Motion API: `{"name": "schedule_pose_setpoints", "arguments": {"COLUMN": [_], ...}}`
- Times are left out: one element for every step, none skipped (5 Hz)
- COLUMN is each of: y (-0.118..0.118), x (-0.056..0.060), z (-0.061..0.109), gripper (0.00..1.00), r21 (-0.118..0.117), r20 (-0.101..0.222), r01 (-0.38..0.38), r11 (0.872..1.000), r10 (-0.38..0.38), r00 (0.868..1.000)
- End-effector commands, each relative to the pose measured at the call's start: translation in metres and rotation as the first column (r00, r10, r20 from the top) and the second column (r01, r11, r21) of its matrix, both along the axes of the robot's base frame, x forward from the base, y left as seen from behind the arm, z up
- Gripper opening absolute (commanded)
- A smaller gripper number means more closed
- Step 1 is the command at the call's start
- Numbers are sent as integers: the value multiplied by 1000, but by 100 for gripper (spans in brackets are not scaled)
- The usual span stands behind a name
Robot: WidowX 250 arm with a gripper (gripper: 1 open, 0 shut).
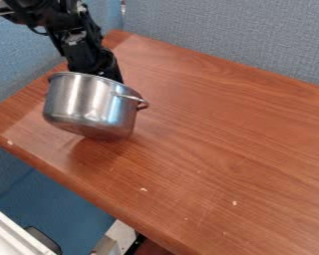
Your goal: Move the red object from the metal pot to the table
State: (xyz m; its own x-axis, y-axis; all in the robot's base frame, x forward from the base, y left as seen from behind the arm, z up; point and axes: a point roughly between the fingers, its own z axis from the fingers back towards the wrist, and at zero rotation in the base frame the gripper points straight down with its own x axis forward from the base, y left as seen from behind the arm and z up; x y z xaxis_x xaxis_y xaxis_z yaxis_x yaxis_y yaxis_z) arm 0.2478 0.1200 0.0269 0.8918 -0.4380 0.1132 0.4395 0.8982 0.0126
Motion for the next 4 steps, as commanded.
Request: {"name": "schedule_pose_setpoints", "arguments": {"y": [-4,7,-8,-23], "x": [-50,-47,-42,-38], "z": [-62,-64,-65,-67], "gripper": [0,0,0,0], "r21": [-111,-108,-98,-66], "r20": [-238,-249,-247,-232], "r01": [61,126,183,265], "r11": [992,986,978,962], "r10": [-86,-150,-202,-273], "r00": [967,957,948,934]}}
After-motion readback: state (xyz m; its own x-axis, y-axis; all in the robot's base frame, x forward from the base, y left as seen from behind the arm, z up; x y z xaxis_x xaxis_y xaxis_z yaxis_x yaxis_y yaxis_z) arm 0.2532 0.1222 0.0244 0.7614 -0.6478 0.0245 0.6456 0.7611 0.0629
